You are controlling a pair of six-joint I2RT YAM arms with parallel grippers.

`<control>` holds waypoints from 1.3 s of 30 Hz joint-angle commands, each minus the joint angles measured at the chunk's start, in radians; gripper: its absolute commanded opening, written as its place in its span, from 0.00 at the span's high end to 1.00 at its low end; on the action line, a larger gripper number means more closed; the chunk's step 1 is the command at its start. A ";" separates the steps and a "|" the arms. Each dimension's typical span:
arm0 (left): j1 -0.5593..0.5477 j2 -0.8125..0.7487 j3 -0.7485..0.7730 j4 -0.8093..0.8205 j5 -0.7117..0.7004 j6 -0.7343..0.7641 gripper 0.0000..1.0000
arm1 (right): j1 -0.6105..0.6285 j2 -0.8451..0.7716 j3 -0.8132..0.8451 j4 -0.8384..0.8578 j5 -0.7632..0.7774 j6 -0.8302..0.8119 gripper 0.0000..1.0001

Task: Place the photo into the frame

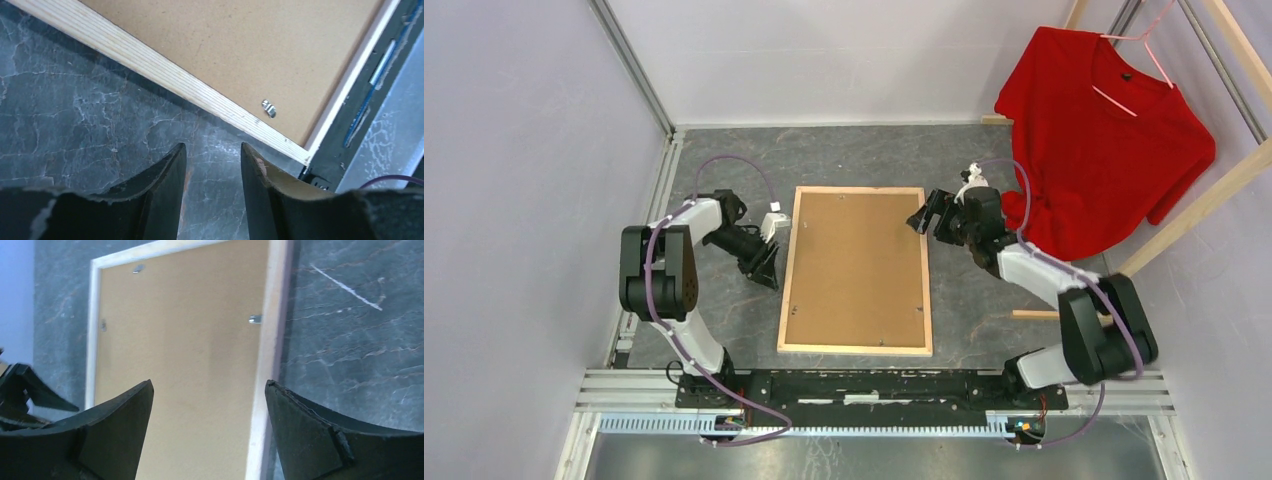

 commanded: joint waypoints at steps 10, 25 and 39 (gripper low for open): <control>0.008 0.122 0.041 -0.031 0.165 -0.017 0.62 | 0.525 -0.054 -0.102 0.225 0.117 0.030 0.26; 0.008 0.129 0.036 -0.005 0.154 -0.030 0.76 | 0.769 0.360 0.227 0.310 -0.009 0.090 0.34; 0.008 0.100 0.015 0.028 0.124 -0.041 0.76 | 0.801 0.444 0.277 0.268 -0.021 0.093 0.36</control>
